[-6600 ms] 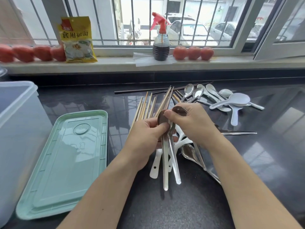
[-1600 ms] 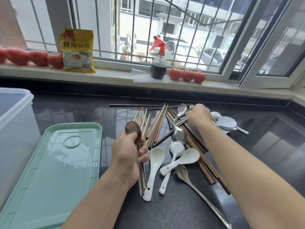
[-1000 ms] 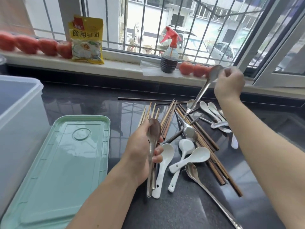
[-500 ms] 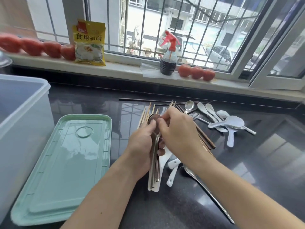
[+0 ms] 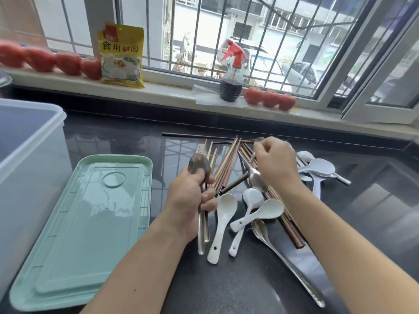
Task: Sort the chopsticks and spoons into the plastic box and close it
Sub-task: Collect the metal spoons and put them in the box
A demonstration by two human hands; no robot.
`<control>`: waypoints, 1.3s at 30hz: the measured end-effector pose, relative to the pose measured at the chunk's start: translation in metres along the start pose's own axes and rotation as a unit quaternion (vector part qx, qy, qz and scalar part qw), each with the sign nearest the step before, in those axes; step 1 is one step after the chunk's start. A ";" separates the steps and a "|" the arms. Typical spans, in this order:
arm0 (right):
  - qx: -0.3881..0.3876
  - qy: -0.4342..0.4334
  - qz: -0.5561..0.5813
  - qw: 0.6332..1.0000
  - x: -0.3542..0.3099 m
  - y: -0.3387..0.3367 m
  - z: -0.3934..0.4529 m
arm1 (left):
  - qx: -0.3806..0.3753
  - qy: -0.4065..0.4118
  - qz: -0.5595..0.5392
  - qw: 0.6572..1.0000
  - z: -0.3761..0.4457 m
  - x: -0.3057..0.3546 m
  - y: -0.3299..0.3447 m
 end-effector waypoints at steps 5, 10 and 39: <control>-0.060 0.143 -0.092 0.984 0.072 0.028 0.070 | 0.009 -0.018 -0.032 0.999 0.003 -0.002 -0.004; -0.130 0.143 -0.169 0.966 0.054 0.062 0.086 | 0.014 -0.009 -0.027 0.999 0.005 -0.001 -0.005; -0.081 -0.091 0.031 0.992 -0.046 0.006 -0.109 | 0.032 0.086 -0.064 0.994 -0.006 -0.001 0.002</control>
Point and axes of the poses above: each hand's wrist, its own z-axis towards the middle knuckle, its own y-axis out of the palm, x = y × z, the point moved 7 cm from there along z, towards the middle knuckle, and after that the axes turned 14 degrees about -z, right-handed, at the moved point
